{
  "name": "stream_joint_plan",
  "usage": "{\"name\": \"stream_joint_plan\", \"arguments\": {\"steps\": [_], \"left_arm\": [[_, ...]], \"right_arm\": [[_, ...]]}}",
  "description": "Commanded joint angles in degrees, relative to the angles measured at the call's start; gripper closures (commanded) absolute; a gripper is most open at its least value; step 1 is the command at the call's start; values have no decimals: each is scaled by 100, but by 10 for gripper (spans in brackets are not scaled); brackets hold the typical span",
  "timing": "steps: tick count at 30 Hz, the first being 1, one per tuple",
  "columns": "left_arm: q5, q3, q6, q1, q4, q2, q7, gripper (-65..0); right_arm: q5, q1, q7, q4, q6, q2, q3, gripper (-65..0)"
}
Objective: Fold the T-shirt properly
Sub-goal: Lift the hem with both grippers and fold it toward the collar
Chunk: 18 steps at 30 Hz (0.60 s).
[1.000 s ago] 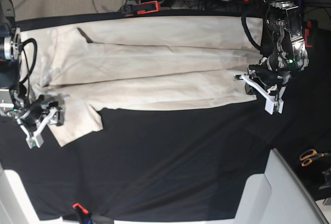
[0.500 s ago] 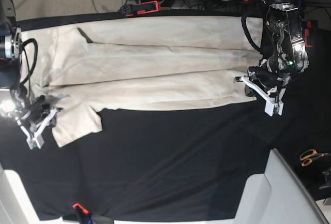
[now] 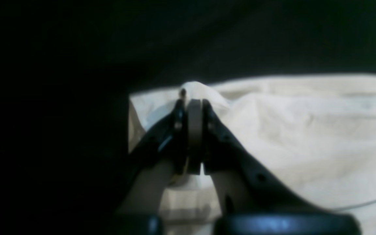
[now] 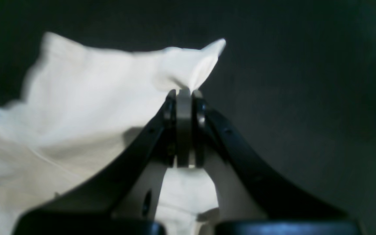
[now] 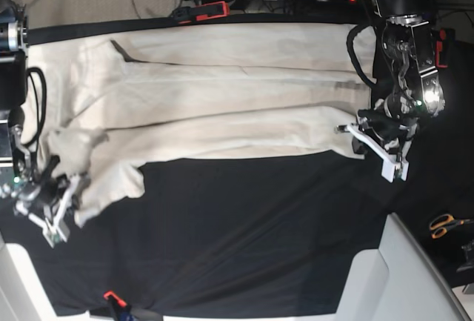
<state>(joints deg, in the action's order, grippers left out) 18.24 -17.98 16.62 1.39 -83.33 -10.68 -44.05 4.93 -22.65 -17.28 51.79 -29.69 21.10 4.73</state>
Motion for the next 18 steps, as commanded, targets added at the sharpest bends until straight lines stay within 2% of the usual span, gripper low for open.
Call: {"name": "stream_joint_plan", "arguments": {"steps": [1,9,13,18], "left_arm": [[44,0,13,-170,-120,-62,93,0],[35,18,13,-504,-85,-62,93,0],[35,26,13,-715,-76,-71,93,0],[35,26,13,-873,-76,-71,84,0]], "right_arm": [[48,-139,18,223,20,109,-38,0],[48,19,-492,1137,20,259,-73,0],[48,142,-510,1366,20,285,-539,0],[48,169,-510,1384,20,329,-618,0]]}}
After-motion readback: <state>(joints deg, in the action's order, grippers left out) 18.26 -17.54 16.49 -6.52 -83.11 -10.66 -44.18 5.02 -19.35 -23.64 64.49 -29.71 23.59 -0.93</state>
